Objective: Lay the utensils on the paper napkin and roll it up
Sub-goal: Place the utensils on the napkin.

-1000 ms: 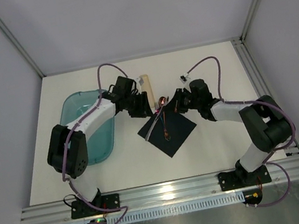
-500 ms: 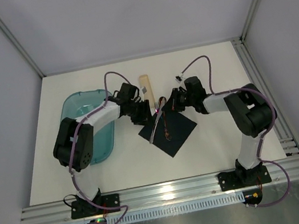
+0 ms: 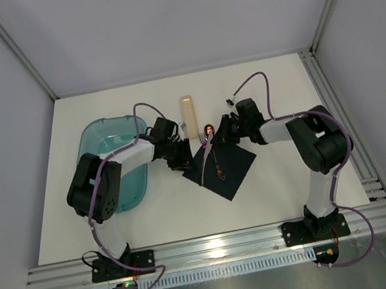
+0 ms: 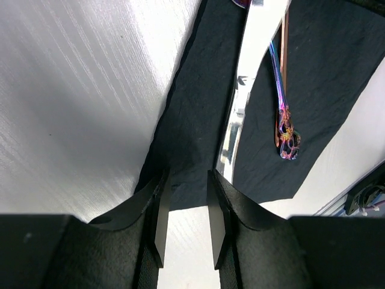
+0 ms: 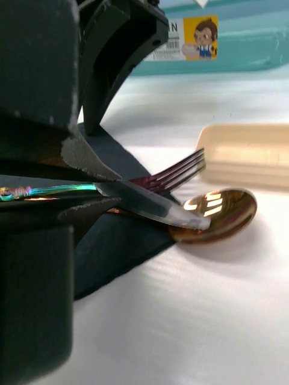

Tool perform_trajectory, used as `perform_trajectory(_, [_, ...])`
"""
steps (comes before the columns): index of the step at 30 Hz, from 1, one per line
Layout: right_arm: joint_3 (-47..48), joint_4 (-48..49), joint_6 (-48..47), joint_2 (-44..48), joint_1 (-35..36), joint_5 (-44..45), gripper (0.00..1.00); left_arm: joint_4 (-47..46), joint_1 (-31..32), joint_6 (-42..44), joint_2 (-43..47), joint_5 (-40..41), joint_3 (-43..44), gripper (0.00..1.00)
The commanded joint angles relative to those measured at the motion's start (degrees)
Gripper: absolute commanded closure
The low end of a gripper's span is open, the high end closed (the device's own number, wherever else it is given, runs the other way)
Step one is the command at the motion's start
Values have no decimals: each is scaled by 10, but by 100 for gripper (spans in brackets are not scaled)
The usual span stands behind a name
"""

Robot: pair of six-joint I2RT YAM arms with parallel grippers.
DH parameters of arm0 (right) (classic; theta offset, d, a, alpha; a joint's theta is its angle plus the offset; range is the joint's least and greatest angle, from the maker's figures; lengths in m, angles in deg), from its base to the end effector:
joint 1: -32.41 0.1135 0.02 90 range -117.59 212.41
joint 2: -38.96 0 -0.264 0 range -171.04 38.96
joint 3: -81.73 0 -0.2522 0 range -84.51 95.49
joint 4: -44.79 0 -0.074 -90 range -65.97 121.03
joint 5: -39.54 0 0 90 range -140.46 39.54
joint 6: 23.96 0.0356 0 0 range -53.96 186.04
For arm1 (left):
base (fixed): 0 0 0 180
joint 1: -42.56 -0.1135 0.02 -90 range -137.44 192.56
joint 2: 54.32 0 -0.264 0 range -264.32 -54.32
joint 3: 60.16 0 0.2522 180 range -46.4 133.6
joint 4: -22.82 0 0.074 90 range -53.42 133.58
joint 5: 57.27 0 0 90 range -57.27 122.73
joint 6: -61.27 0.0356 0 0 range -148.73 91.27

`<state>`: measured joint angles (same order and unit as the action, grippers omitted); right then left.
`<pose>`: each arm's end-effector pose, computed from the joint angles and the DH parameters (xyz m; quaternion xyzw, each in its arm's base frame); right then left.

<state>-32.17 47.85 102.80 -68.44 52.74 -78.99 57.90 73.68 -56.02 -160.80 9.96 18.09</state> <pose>0.3421 0.1449 0.1338 0.0181 0.8784 0.3969 0.2657 0.3054 -0.2005 0.1519 0.0774 0.9518 -0.2781 0.1038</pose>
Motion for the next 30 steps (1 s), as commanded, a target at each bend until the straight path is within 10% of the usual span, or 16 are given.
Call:
perform_trajectory(1, [17, -36, -21, 44, -2, 49, 81, -18, 1, -2, 12, 26, -23, 66])
perform_trajectory(14, [15, -230, 131, 170, 122, 323, 70, -39, 1, 0, 27, 31, -47, 67])
perform_trajectory(30, [196, -442, 284, 9, 227, 502, 66, -51, 2, -3, 42, 26, -66, 67])
